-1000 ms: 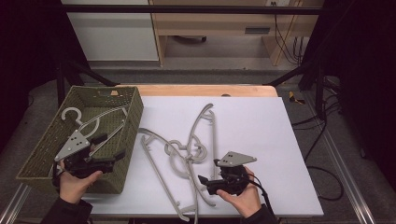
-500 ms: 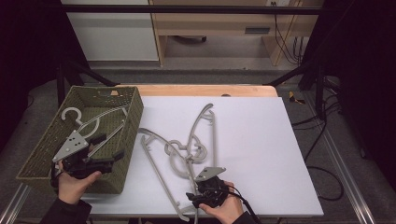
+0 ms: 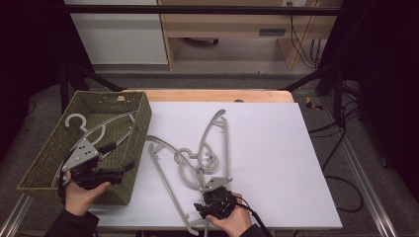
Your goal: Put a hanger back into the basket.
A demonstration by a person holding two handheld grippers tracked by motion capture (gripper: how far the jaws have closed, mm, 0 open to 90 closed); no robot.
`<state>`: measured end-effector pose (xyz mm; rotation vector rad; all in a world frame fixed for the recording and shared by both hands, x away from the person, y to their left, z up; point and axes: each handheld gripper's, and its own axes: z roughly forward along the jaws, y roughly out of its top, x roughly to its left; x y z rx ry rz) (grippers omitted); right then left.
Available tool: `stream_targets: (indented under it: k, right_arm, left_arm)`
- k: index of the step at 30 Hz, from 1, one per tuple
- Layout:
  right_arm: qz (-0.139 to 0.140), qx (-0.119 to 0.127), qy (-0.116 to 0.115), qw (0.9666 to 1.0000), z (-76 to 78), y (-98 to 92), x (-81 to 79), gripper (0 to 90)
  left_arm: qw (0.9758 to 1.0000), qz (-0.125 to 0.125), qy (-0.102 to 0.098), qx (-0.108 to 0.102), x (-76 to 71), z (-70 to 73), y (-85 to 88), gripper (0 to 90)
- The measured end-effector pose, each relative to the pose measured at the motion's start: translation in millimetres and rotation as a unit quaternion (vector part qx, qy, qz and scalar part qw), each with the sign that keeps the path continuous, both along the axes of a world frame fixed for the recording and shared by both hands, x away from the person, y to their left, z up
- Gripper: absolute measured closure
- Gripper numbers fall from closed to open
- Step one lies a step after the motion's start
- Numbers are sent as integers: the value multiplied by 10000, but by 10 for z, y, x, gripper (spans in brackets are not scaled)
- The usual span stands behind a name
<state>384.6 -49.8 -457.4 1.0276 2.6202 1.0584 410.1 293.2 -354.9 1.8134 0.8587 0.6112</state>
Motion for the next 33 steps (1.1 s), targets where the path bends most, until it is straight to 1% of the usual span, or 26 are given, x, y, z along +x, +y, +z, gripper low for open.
stream_targets:
  k: [1, 3, 4, 5, 6, 8, 9, 10, 11, 12, 13, 14, 15, 17, 18, 19, 22, 26, 27, 29, 30, 33]
  right_arm:
    - [-3, -33, -5, 10000, -6, 11, 3, 540]
    - [-58, -81, 87, 9999, -14, 46, 5, 537]
    - [-48, -86, 69, 9999, -27, 62, 10, 534]
    - [-80, -104, 106, 9999, -33, 85, 8, 533]
    - [-78, -160, 77, 9998, -43, 99, 15, 535]
    - [-117, -255, 114, 9995, -52, 125, 25, 546]
    - [-89, -276, 101, 9995, -62, 132, 37, 555]
    - [-129, -286, 138, 9994, -75, 154, 44, 564]
    - [-121, -339, 89, 9993, -94, 175, 51, 568]
    - [-124, -460, 77, 9988, -99, 197, 48, 569]
    - [-71, -524, 43, 9986, -93, 200, 53, 572]
    - [-99, -537, 64, 9985, -88, 209, 59, 578]
    - [-133, -525, 89, 9985, -87, 214, 63, 581]
    - [-104, -568, 85, 9983, -83, 216, 69, 585]
    - [-168, -549, 111, 9983, -82, 228, 69, 588]
    - [-157, -587, 126, 9981, -77, 229, 73, 592]
    - [-248, -586, 209, 9978, -68, 236, 86, 607]
    - [-359, -432, 402, 9976, -60, 213, 114, 628]
    - [-357, -450, 400, 9975, -61, 205, 123, 632]
    - [-458, -370, 511, 9970, -53, 215, 124, 639]
    - [-445, -406, 501, 9969, -54, 207, 136, 642]
    - [-515, -381, 609, 9961, -44, 212, 152, 648]
  left_arm:
    - [10000, 1, 3, 9, -1, -1, -3, 126]
    - [10000, 4, 8, 22, -5, -1, -10, 126]
    - [10000, 2, 7, 17, -5, -1, -11, 126]
    - [10000, 2, 8, 15, -4, -2, -10, 126]
    - [10000, 0, 6, 30, -1, -4, -9, 127]
    - [10000, 15, 23, 22, 2, -10, -9, 127]
    - [10000, 16, 28, 18, 4, -12, -9, 127]
    - [10000, 13, 33, 25, 6, -14, -10, 128]
    - [10000, 11, 37, 30, 7, -16, -11, 128]
    - [10000, 10, 40, 35, 7, -17, -13, 128]
    - [10000, 10, 38, 39, 7, -17, -15, 128]
    - [10000, 8, 31, 51, 10, -17, -14, 128]
    - [10000, 8, 36, 56, 11, -18, -14, 129]
    - [10000, 11, 42, 61, 14, -23, -16, 130]
    - [10000, 13, 58, 58, 15, -25, -18, 130]
    - [10000, 12, 68, 60, 16, -27, -22, 130]
    - [9999, -1, 71, 94, 19, -31, -26, 130]
    - [9999, 12, 75, 81, 19, -32, -22, 130]
    - [9999, 11, 76, 80, 19, -32, -21, 130]
    - [9999, 11, 83, 86, 20, -33, -22, 130]
    - [9999, 5, 77, 102, 22, -34, -23, 130]
    - [9999, 0, 92, 113, 24, -39, -32, 130]
